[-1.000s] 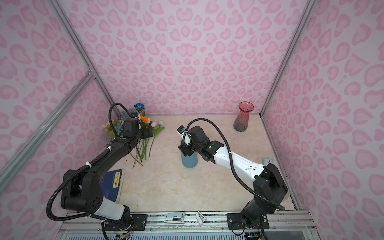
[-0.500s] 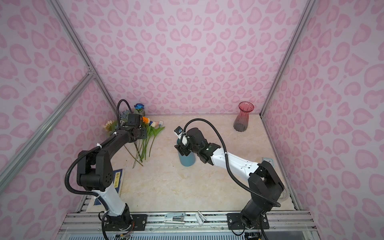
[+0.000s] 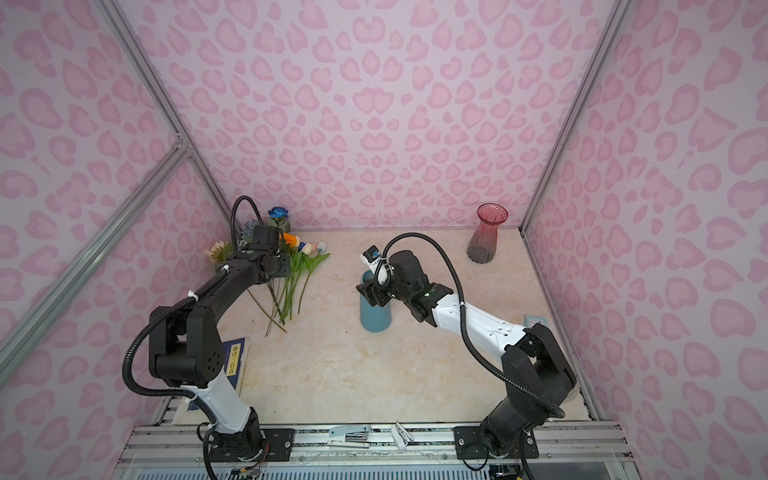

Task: Arrange the flowers into the vase
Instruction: 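Set the teal vase down while the left gripper lowers onto the flower stems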

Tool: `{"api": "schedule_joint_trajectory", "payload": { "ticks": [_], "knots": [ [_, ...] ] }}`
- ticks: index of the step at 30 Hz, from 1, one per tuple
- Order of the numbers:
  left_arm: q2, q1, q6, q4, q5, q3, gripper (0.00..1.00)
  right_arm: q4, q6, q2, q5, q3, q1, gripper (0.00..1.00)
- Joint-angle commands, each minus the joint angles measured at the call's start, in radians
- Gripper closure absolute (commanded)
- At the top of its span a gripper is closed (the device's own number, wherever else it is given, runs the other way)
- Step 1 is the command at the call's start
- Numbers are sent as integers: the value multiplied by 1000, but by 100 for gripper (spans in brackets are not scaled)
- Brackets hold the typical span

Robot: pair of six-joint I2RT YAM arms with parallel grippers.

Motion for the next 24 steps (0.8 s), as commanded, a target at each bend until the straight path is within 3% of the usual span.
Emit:
{"api": "schedule_joint_trajectory", "payload": {
  "ticks": [1, 3, 11, 24],
  "knots": [
    [-2, 1, 15, -4, 13, 11, 40, 189, 31, 16, -57, 16, -4, 51],
    [3, -1, 27, -10, 48, 17, 44, 188, 27, 36, -52, 27, -6, 51],
    [44, -50, 52, -49, 65, 38, 47, 204, 30, 73, -45, 35, -16, 50],
    [138, -51, 67, -119, 48, 116, 46, 151, -16, 63, -28, 56, 14, 29]
  ]
}}
